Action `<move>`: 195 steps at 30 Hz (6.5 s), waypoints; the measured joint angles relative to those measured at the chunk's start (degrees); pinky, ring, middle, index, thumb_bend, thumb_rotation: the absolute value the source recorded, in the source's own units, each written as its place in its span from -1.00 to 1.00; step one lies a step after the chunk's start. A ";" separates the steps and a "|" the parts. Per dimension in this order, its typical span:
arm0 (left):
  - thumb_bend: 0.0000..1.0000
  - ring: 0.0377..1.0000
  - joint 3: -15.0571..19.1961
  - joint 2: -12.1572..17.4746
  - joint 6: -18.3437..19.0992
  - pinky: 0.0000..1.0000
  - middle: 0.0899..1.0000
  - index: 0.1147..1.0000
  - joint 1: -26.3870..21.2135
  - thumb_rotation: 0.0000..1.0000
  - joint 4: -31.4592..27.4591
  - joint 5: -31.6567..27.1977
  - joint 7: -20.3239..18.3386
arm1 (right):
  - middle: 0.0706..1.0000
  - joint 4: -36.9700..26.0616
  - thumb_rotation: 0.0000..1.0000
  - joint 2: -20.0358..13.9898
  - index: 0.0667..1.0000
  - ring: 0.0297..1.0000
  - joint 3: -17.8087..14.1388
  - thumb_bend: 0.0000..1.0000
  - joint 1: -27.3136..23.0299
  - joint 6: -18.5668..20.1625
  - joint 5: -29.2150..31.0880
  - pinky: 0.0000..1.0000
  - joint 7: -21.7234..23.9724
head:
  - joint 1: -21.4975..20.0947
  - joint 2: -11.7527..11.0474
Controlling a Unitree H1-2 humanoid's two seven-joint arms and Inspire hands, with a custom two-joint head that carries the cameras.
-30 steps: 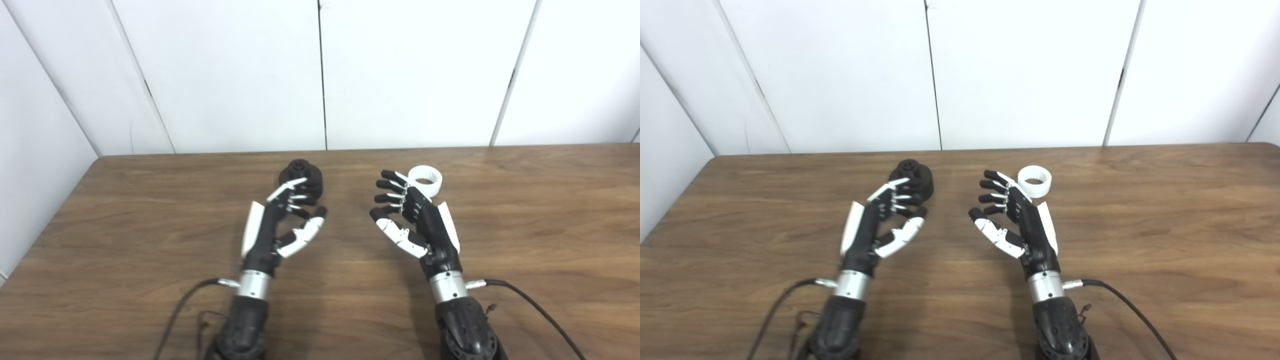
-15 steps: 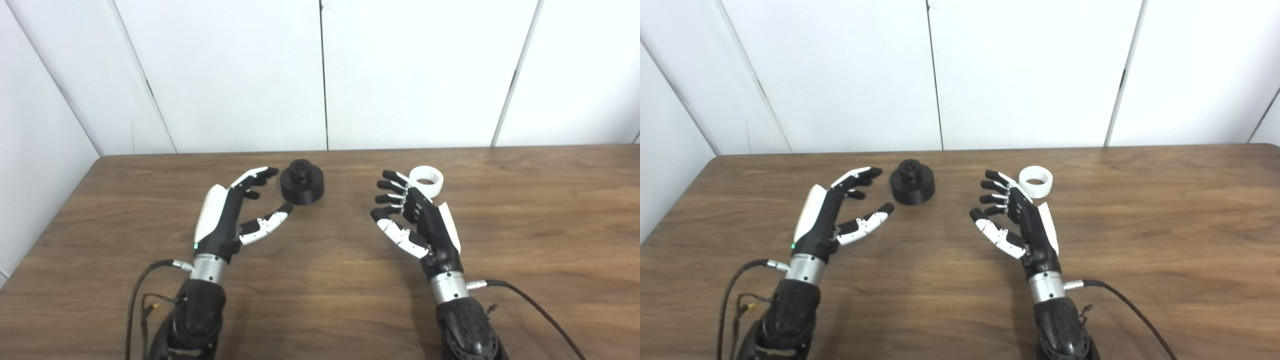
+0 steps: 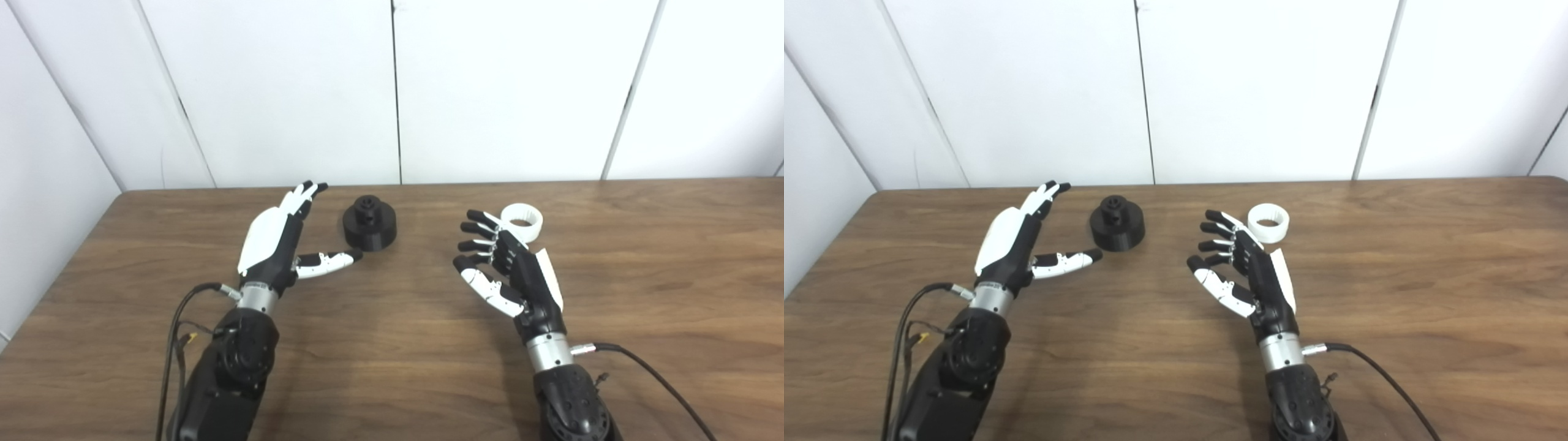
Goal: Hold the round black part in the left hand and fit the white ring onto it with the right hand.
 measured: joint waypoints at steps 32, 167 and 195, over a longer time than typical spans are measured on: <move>0.94 1.00 -8.63 -3.00 -0.40 0.87 1.00 0.82 -15.01 -0.05 29.34 2.48 9.73 | 0.53 -1.22 -0.16 -1.04 0.62 0.30 0.54 0.11 0.37 2.67 0.09 0.12 0.13 | -0.35 0.00; 0.71 1.00 -11.92 -3.86 -0.66 0.98 0.89 0.13 2.34 -0.56 4.25 -4.60 2.52 | 0.54 -4.99 -0.18 -2.72 0.60 0.29 -1.34 0.10 2.82 4.42 1.66 0.13 1.06 | 0.17 2.37; 0.71 1.00 -12.11 -4.33 -2.76 0.98 0.91 0.13 8.68 -0.62 -3.77 -4.60 -1.16 | 0.54 -5.93 -0.19 -2.22 0.58 0.27 -1.22 0.09 3.38 4.71 -0.02 0.09 -0.30 | -12.13 0.97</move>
